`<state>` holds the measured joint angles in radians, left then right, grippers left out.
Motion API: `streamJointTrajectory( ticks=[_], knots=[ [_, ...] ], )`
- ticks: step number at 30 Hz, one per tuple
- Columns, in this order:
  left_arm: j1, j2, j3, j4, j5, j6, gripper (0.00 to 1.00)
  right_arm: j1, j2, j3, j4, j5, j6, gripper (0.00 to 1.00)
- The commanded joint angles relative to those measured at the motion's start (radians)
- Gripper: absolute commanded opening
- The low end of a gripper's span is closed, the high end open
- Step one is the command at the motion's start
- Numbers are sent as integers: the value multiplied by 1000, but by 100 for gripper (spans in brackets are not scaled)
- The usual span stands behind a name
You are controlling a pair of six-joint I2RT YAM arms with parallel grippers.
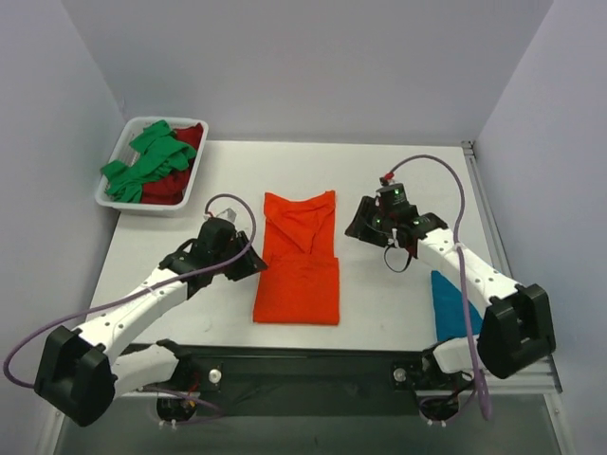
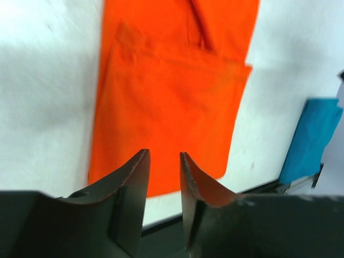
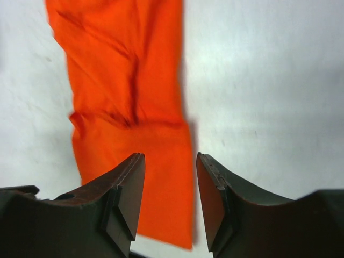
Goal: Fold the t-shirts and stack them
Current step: Grab one side of the 2/3 rectangular tshirt with both arms
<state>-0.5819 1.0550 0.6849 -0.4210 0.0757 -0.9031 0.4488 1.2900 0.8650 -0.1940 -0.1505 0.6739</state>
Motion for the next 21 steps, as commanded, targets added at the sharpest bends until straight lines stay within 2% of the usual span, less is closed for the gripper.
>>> streamJointTrajectory(
  ticks=[1, 2, 3, 4, 7, 12, 16, 21],
  knots=[
    [128, 143, 131, 141, 70, 59, 38, -42, 170, 194, 36, -64, -111, 42],
    [151, 236, 175, 169, 96, 67, 37, -44, 257, 300, 39, -66, -126, 41],
    [192, 285, 223, 185, 99, 87, 36, -44, 300, 345, 39, -64, -149, 41],
    [203, 336, 333, 182, 89, 102, 36, -47, 342, 395, 38, -61, -158, 39],
    [237, 581, 496, 177, 104, 165, 36, -55, 474, 537, 31, -52, -183, 39],
    [255, 798, 763, 98, 49, 249, 37, -74, 652, 710, -4, -66, -211, 40],
    [269, 951, 915, 54, 73, 328, 38, -87, 741, 775, -18, -78, -227, 41],
    [275, 1097, 1037, 18, 58, 380, 44, -87, 792, 779, -16, -86, -235, 41]
  ],
)
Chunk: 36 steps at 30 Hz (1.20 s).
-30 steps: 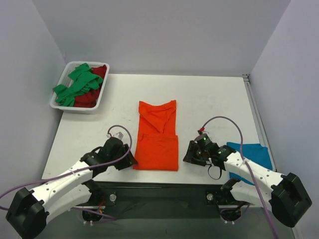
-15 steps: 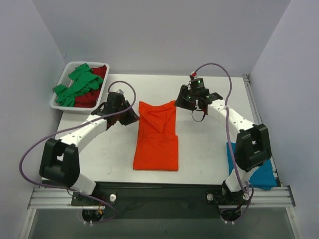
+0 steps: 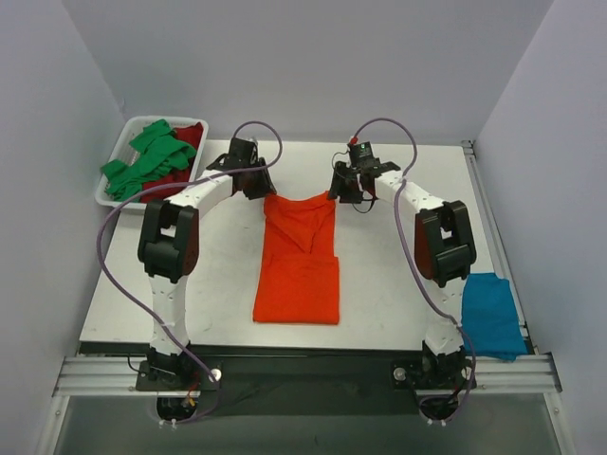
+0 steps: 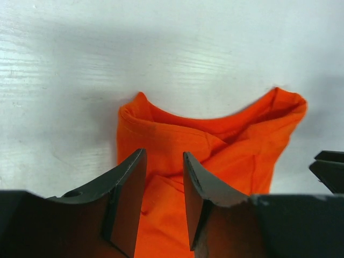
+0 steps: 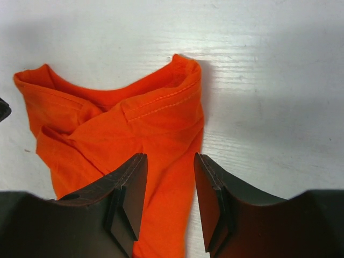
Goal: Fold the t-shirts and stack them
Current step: Grab one side of the 2/3 rectangular tshirt with both arms
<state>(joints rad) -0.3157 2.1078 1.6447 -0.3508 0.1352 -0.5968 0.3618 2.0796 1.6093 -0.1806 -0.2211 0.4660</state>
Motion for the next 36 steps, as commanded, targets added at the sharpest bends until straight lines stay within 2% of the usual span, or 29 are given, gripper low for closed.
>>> streamJointTrajectory(
  ticks=[1, 9, 10, 11, 13, 14, 17, 27, 30, 33, 34, 36],
  knots=[
    [9, 63, 117, -66, -9, 74, 44, 2, 5, 32, -30, -9, -26, 40],
    [3, 188, 236, -96, -17, 78, 43, 14, -75, -61, -14, 17, -43, 41],
    [0, 196, 247, -100, -17, 78, 40, 19, -82, -69, -14, 16, -43, 41],
    [-2, 208, 266, -103, -13, 78, 30, 22, -96, -74, -14, 12, -43, 41],
    [-5, 216, 280, -96, -8, 77, 20, 29, -105, -88, -14, 12, -46, 40],
    [-6, 218, 288, -96, -5, 75, 9, 37, -108, -91, -13, 15, -50, 41],
    [-14, 212, 303, -85, -8, 74, 0, 45, -99, -94, -11, 22, -50, 40],
    [-16, 219, 317, -31, 20, 66, 0, 34, -29, -46, -10, 60, -44, 40],
    [-19, 264, 383, -84, 32, 84, 19, 29, 2, -25, -11, 55, -35, 40],
    [-19, 299, 429, -114, 43, 97, 28, 29, 19, -11, -10, 55, -29, 40],
    [-17, 291, 428, -114, 46, 97, 36, 28, 25, -6, -10, 60, -23, 40],
    [-14, 278, 412, -96, 53, 103, 38, 26, 31, 4, -11, 84, -18, 41]
  ],
)
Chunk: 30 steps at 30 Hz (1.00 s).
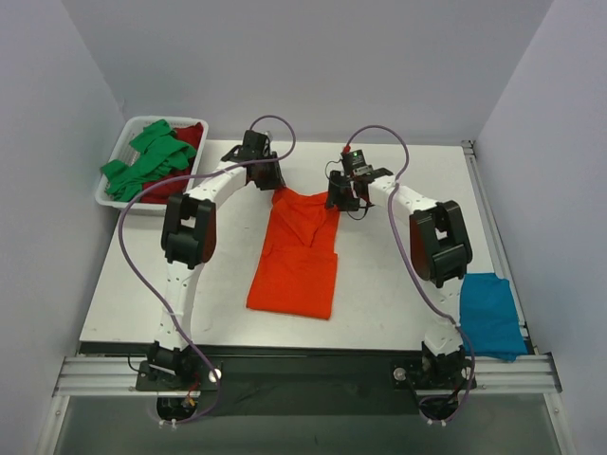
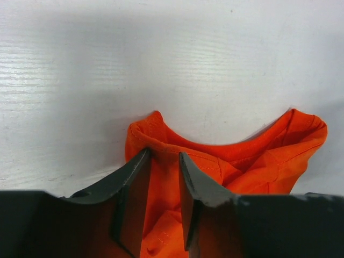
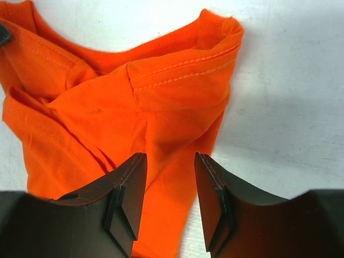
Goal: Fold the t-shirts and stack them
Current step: Grab one side of the 2/3 rectangular tshirt with both arms
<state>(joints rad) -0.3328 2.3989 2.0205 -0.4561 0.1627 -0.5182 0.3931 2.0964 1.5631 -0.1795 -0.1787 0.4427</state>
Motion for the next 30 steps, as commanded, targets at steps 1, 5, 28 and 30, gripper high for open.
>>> streamJointTrajectory(
  ticks=[1, 5, 28, 30],
  knots=[
    [5, -33, 34, 14, 27, 26, 39, -13, 22, 54, -12, 45, 8, 41],
    [9, -64, 35, 14, 38, 37, 49, -31, 33, 67, -8, 80, 13, 44],
    [23, -305, -106, 45, 89, -28, 66, -91, 263, 379, -84, 33, 31, 9],
    [17, -389, -225, 80, 89, -71, 66, -105, 283, 420, -97, 38, 33, 8]
  ],
)
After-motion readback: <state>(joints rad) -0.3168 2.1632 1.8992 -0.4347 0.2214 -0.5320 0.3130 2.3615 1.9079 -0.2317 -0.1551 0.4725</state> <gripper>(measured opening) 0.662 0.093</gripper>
